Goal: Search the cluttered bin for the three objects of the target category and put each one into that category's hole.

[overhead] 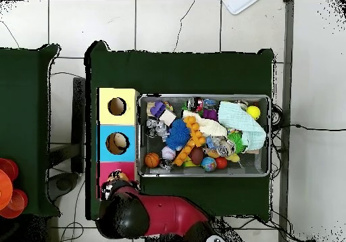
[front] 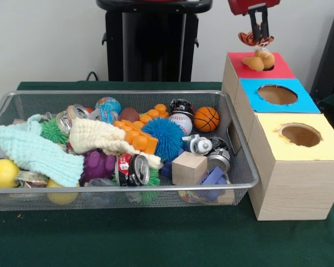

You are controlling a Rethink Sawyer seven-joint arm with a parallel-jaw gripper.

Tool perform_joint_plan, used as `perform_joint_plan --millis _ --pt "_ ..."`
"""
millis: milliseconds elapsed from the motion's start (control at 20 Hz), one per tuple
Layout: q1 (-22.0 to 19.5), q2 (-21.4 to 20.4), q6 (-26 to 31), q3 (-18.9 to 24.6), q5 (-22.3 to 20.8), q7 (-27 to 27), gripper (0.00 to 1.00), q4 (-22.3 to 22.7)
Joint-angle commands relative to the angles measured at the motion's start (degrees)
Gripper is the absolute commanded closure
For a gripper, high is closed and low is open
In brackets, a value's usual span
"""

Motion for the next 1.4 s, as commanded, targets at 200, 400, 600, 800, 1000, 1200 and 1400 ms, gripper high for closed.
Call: perform_joint_plan --millis 200,400,600,800,1000,1200,1400 --pt "0.9 4.1 -3.3 -4.0 -4.1 6.0 1.00 -6.6" --pt "1.4 4.9 -4.1 -4.5 -4.5 6.4 1.00 -7.4" --pt "1.2 5.6 -5.9 -3.4 -4.1 7.8 1.00 -7.1" --pt "1.5 5.8 -6.7 -2.7 -3.5 8.8 1.00 -6.8" --pt "1.5 5.9 -7.0 -2.4 -3.0 9.2 1.00 -6.9" --pt "1.6 6.3 -8.2 -1.8 -2.6 9.9 1.00 -6.6" --pt "1.7 6.2 -9.0 -1.4 -2.5 10.4 1.00 -6.3"
